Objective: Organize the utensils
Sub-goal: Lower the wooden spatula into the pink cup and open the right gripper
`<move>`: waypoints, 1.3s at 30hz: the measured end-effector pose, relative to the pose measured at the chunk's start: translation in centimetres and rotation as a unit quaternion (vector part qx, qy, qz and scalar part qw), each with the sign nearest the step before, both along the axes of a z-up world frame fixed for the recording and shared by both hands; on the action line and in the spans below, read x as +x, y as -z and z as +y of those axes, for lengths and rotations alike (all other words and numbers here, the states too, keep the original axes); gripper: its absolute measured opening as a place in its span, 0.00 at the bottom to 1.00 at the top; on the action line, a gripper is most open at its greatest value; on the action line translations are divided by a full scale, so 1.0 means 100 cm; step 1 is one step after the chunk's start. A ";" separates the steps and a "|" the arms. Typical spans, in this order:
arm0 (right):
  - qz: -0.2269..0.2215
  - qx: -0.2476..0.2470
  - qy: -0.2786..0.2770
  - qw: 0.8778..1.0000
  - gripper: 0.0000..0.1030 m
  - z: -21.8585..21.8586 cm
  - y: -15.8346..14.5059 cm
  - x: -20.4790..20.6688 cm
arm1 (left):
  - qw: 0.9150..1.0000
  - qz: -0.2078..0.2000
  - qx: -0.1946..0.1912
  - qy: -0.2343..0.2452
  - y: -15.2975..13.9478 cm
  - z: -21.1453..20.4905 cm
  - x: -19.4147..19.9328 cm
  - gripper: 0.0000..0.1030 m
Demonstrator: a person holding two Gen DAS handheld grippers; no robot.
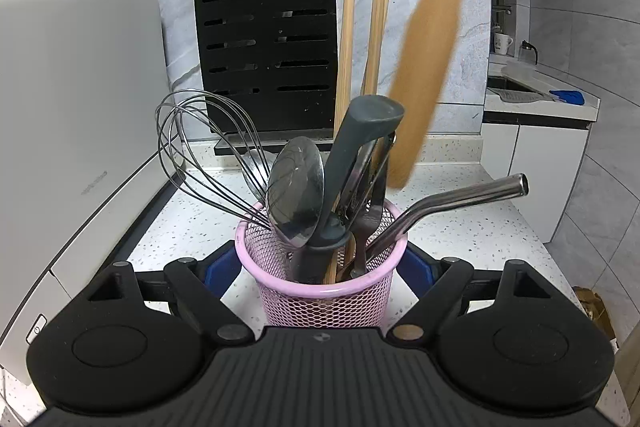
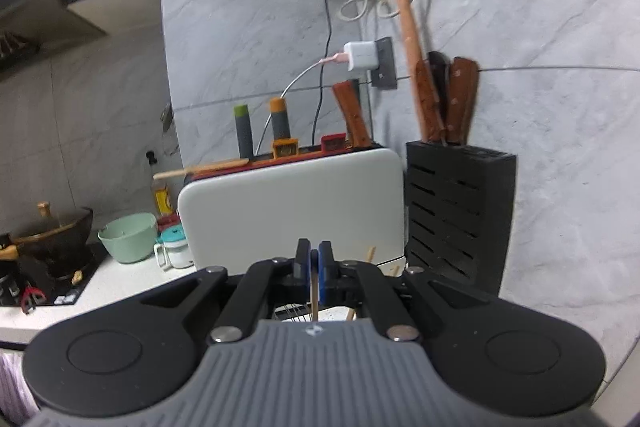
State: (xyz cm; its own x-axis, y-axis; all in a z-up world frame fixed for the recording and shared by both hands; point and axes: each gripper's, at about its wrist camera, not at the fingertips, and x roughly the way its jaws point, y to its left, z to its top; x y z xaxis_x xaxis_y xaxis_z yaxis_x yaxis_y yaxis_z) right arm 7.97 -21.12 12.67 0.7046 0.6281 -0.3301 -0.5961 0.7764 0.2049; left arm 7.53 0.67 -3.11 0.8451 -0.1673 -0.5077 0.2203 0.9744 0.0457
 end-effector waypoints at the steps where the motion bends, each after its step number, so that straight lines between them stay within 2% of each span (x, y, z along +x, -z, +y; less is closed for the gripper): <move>1: 0.002 -0.002 -0.002 1.000 0.00 0.003 0.005 0.003 | 1.000 0.000 0.000 0.000 0.000 0.000 0.000 0.94; 4: 0.010 -0.002 -0.009 1.000 0.00 0.008 0.024 0.013 | 1.000 -0.001 0.000 0.001 0.000 0.000 0.000 0.94; 11: 0.028 0.037 0.003 0.999 0.00 0.014 0.064 0.029 | 1.000 -0.001 0.000 0.001 0.000 0.000 0.001 0.94; 16: 0.022 0.053 0.002 0.998 0.00 0.014 0.071 0.028 | 1.000 -0.001 0.000 0.002 0.000 0.000 0.001 0.94; 20: 0.021 0.032 0.002 0.999 0.00 0.023 0.078 0.028 | 1.000 -0.001 0.000 0.001 0.000 -0.001 0.002 0.94; 26: 0.047 0.001 0.003 0.999 0.00 0.034 0.097 0.034 | 1.000 -0.001 0.001 0.001 0.000 -0.001 0.001 0.94; 33: 0.052 0.009 0.022 0.998 0.01 0.033 0.102 0.036 | 1.000 -0.003 0.001 0.001 0.000 -0.001 0.002 0.94; 35: 0.061 0.016 0.023 0.998 0.05 0.033 0.104 0.037 | 1.000 -0.001 -0.002 -0.002 0.000 -0.001 0.002 0.94; 39: 0.055 0.025 0.023 0.998 0.07 0.031 0.100 0.032 | 1.000 -0.002 -0.002 -0.005 0.000 0.000 0.003 0.94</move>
State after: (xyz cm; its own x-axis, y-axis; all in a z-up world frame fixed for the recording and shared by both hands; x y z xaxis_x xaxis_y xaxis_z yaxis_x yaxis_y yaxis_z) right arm 11.18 -18.01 2.66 0.6944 0.6139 -0.3754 -0.5322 0.7892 0.3063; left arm 7.79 0.63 -3.10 0.8483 -0.1612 -0.5044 0.2107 0.9766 0.0423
